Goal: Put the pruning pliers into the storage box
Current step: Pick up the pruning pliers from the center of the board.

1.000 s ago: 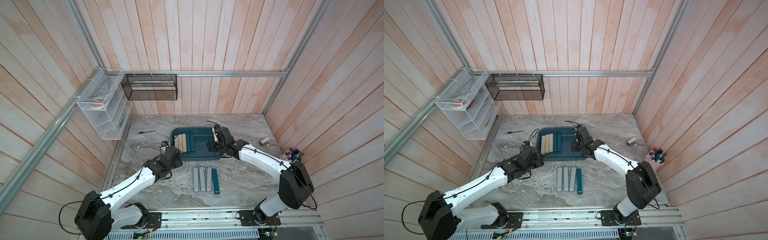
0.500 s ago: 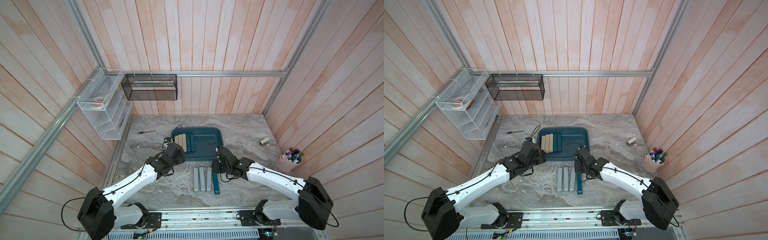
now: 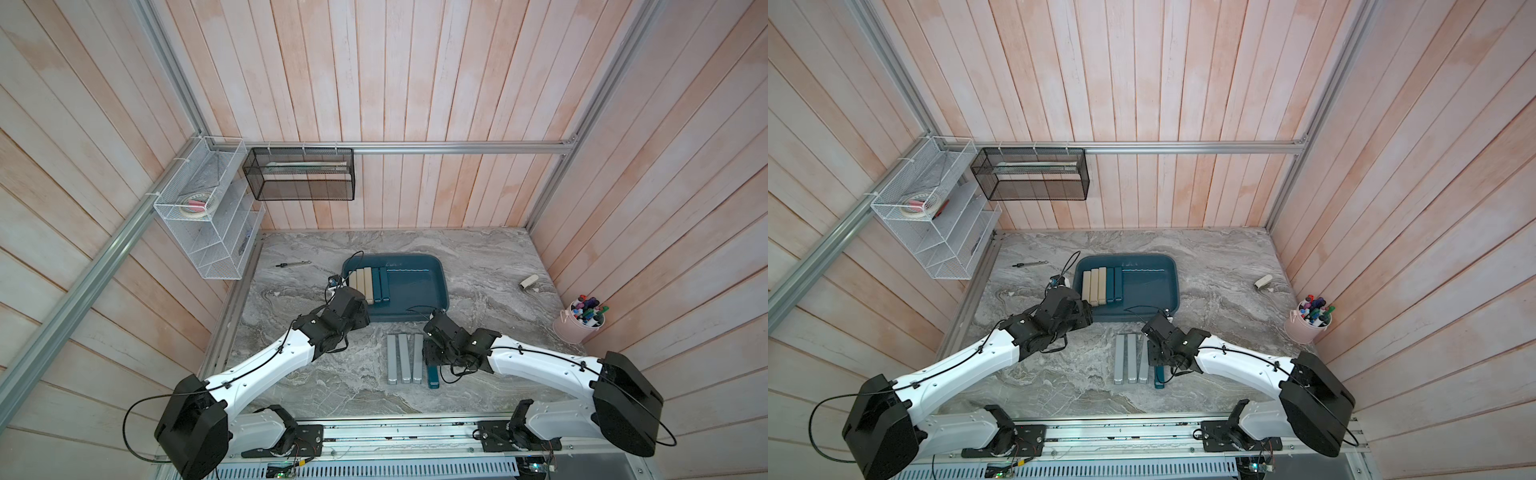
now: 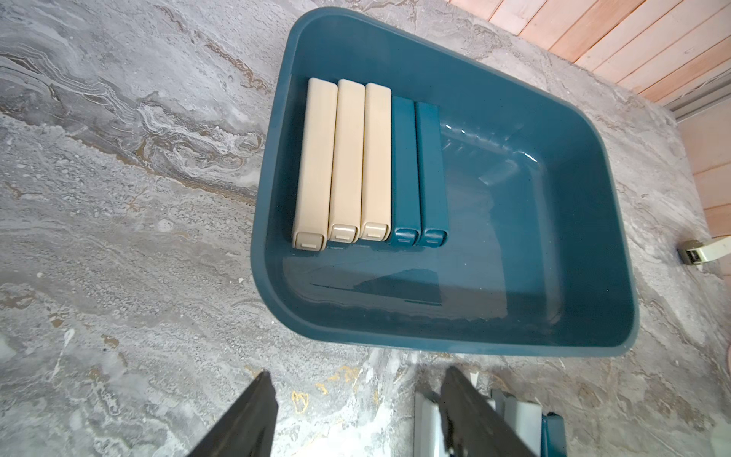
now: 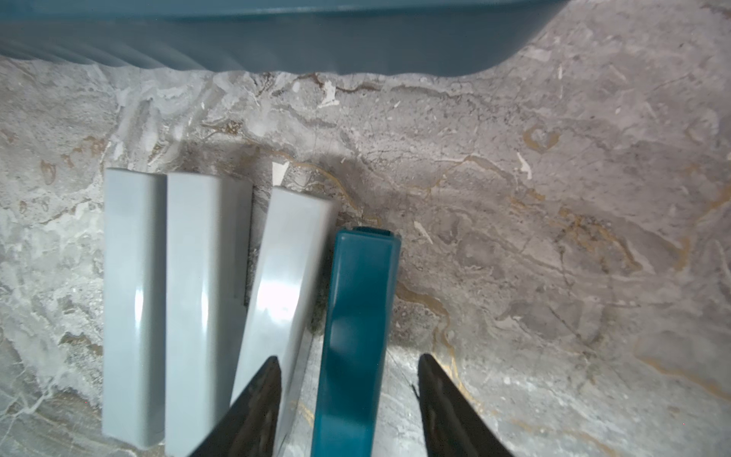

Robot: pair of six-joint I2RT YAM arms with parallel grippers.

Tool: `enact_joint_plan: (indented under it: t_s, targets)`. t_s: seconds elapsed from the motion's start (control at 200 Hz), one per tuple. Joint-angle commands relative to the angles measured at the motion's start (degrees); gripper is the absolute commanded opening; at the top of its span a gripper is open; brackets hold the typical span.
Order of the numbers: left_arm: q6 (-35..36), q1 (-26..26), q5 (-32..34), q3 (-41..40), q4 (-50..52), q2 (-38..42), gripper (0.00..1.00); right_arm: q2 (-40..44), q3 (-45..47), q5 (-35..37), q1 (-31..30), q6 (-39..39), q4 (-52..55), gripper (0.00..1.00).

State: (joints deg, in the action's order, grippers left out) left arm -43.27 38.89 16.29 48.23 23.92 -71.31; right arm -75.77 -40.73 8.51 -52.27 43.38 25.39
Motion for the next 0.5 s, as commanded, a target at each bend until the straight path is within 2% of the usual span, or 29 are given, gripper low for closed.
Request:
enact_joint_plan:
  t_s: [0.0,0.495]
  targets:
    - [-0.59,-0.22,-0.65,-1.03,-1.15,1.33,0.69,-1.63,1.0,0.41,-0.27,1.27,1.08,0.55]
    - [-0.68,-0.22,-0.74,-1.03,-1.47,0.63,0.69,-6.02,1.2,0.01,-0.29,1.75,0.72,0.5]
